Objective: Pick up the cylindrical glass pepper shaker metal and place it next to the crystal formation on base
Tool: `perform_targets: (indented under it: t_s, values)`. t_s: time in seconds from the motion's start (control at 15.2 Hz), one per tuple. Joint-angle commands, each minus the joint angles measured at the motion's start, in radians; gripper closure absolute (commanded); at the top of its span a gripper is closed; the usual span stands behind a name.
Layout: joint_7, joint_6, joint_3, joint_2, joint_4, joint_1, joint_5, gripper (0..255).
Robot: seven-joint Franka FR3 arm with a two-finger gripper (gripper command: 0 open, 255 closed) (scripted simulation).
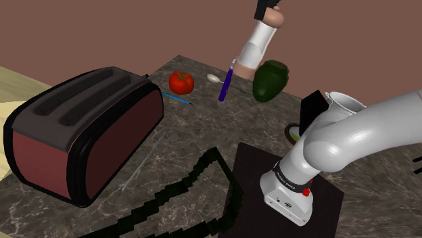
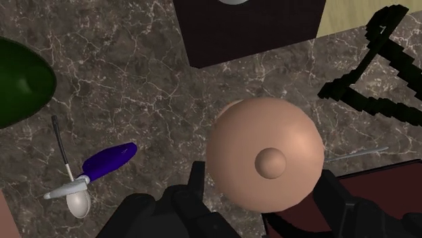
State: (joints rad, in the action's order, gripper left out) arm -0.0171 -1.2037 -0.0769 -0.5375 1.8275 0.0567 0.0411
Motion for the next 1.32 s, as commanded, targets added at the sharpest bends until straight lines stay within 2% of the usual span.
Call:
perform_targets:
  t_s: [0.0,0.59,1.25]
  values:
    - [-0.055,0.004,0.041,-0.025,0.023,-0.010,-0.026,255]
    - [-0.282,0.025,0.221,-0.094,0.062,-0.051,-0.155,255]
    - [-0.544,0.019,0.437,-0.074,0.008,-0.084,-0.302,255]
